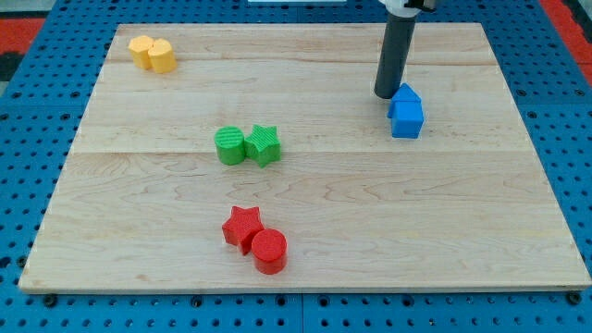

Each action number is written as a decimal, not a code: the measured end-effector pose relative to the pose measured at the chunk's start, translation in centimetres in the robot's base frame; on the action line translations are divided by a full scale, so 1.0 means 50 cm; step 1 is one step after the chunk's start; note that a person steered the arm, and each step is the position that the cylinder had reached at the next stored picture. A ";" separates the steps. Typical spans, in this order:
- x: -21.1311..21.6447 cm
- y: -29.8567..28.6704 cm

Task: Move green star towards blue cube

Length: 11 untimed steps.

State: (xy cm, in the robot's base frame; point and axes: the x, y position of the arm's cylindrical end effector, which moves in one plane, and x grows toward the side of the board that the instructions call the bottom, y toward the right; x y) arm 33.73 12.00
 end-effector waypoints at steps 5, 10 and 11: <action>0.156 -0.412; 0.219 -0.324; 0.186 -0.304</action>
State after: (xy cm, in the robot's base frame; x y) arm 43.03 -3.18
